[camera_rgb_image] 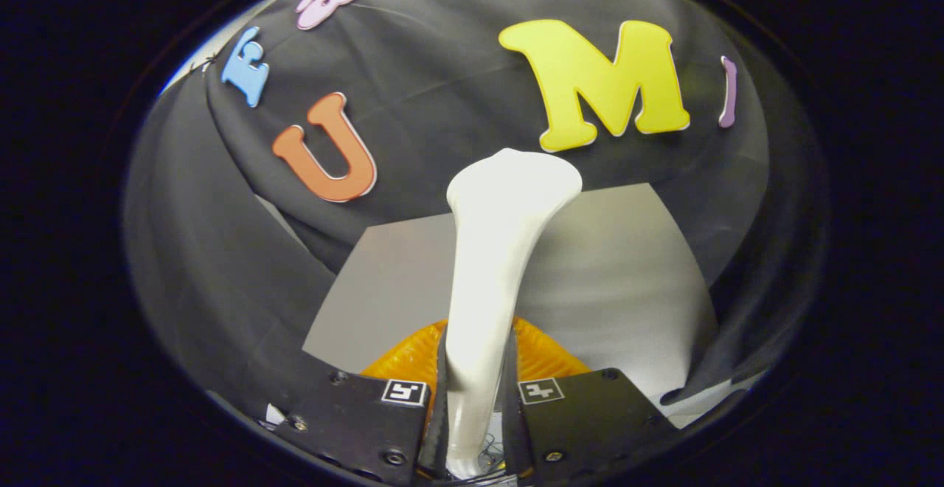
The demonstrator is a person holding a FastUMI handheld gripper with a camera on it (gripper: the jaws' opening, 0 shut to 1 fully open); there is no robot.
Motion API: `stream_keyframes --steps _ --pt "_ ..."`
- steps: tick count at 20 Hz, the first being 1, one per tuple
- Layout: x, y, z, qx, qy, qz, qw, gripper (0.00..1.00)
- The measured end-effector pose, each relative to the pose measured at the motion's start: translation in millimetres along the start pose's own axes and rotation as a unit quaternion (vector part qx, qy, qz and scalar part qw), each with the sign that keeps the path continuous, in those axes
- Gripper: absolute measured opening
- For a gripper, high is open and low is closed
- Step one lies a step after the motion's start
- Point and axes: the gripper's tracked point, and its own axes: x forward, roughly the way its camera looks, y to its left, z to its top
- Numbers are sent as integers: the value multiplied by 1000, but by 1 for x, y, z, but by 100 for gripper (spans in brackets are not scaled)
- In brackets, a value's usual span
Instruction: Iron the clothes twice with a garment steamer, once on the left side and once on the right side.
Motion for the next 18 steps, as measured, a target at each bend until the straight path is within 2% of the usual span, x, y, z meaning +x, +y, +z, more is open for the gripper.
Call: stream_keyframes --steps 4,9,16,18 --pt "-38 8 0 -21 -31 38 999 32" --pt "-101 7 10 -37 -105 68 991 32" --pt "-201 -13 18 -63 -208 107 970 32" --pt "-237 -24 22 -73 -239 102 963 32"
